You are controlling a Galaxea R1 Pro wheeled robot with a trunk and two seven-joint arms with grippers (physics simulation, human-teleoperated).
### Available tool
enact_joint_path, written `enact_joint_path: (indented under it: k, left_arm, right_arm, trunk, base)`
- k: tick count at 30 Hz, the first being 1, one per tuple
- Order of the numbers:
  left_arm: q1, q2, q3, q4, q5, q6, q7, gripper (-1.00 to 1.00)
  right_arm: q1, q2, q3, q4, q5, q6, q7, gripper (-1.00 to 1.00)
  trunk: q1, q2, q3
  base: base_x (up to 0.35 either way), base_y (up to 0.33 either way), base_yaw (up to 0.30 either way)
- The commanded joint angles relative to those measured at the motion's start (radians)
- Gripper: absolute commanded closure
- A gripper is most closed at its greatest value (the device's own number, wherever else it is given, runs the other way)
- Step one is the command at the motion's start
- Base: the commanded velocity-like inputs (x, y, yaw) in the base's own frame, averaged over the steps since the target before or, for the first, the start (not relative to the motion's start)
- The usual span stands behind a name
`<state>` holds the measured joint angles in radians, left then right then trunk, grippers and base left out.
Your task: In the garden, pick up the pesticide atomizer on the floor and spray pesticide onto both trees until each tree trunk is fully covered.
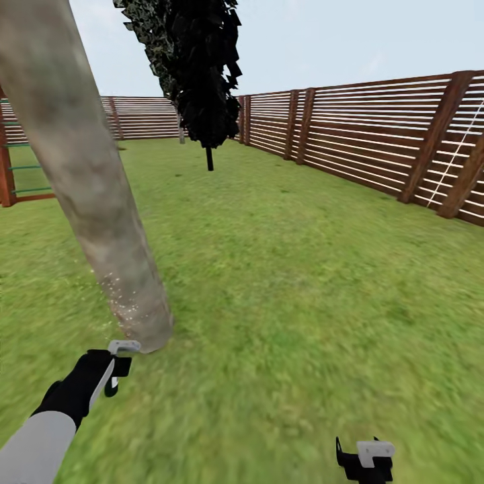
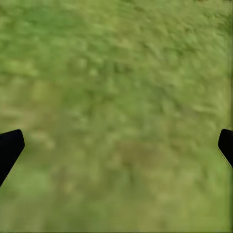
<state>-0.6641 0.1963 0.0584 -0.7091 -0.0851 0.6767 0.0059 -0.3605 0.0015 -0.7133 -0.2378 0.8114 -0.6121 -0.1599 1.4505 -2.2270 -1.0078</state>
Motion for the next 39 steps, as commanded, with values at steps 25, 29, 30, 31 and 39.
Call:
enact_joint_path:
  k: [25, 29, 30, 31, 39]
  left_arm:
    - [0.032, 0.000, 0.002, 0.123, 0.005, -0.008, 0.080, 1.00]
    - [0.032, -0.001, 0.063, 0.128, 0.011, -0.050, 0.080, 1.00]
    - [0.032, -0.001, 0.071, 0.132, 0.011, -0.074, 0.080, 1.00]
    - [0.032, -0.001, 0.073, 0.133, 0.011, -0.079, 0.080, 1.00]
    - [0.032, -0.015, 0.074, 0.127, 0.011, -0.086, 0.082, 1.00]
  right_arm:
    - [0.000, 0.001, 0.002, 0.003, 0.002, 0.000, 0.000, -1.00]
    - [0.000, 0.002, 0.002, 0.003, 0.001, 0.000, 0.000, -1.00]
    - [0.000, 0.002, 0.002, 0.003, 0.000, 0.000, 0.000, -1.00]
    - [0.000, 0.002, 0.002, 0.003, 0.000, 0.000, 0.000, -1.00]
    - [0.000, 0.002, 0.002, 0.003, 0.000, 0.000, 0.000, -1.00]
  trunk:
    - [0.000, 0.000, 0.000]
    - [0.000, 0.000, 0.000]
    - [0.000, 0.000, 0.000]
    - [0.000, 0.000, 0.000]
    - [0.000, 0.000, 0.000]
  base:
    - [0.137, -0.161, 0.115]
    - [0.193, -0.176, 0.008]
    - [0.210, -0.196, 0.205]
    - [0.191, -0.212, 0.241]
    - [0.041, -0.264, 0.274]
